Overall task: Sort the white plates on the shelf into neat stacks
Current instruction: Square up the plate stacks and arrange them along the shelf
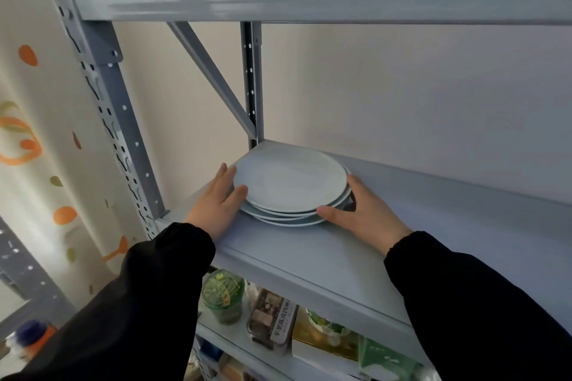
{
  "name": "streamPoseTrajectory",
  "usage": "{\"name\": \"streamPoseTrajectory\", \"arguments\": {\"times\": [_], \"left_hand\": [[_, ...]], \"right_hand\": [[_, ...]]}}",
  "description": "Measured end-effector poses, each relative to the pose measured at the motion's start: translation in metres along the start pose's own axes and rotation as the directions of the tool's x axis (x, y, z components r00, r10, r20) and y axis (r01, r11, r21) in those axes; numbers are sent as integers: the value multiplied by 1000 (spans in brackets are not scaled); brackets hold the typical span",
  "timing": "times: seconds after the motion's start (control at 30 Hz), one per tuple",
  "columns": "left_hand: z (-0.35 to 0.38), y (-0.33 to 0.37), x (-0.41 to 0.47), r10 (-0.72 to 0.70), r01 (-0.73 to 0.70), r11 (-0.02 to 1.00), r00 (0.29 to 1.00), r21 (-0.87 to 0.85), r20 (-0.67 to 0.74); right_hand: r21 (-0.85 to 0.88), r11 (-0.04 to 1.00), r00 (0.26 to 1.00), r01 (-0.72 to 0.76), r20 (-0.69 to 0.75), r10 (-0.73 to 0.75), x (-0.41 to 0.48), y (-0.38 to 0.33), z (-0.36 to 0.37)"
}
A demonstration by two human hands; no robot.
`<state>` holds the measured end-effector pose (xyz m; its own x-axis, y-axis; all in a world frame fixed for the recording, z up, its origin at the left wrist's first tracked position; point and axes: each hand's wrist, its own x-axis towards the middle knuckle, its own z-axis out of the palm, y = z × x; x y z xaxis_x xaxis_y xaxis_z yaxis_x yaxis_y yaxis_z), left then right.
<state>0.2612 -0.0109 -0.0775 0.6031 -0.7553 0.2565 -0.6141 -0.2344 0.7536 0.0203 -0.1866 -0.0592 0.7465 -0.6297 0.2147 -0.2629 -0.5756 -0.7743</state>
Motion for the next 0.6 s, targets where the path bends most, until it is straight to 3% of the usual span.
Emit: {"name": "streamPoseTrajectory", "arguments": {"times": [0.2, 0.33, 0.6], "left_hand": [[1, -8, 10, 44, -49, 999, 982, 22, 186], [1, -9, 13, 97, -95, 995, 979, -16, 182], [-1, -17, 17, 69, -66, 997, 988, -27, 141]], "right_hand": [[40, 999, 999, -21, -25, 22, 2, 7, -3], [7, 1000, 1000, -22, -4, 22, 2, 7, -4], [-16, 1000, 999, -16, 51, 16, -1, 4, -7]]}}
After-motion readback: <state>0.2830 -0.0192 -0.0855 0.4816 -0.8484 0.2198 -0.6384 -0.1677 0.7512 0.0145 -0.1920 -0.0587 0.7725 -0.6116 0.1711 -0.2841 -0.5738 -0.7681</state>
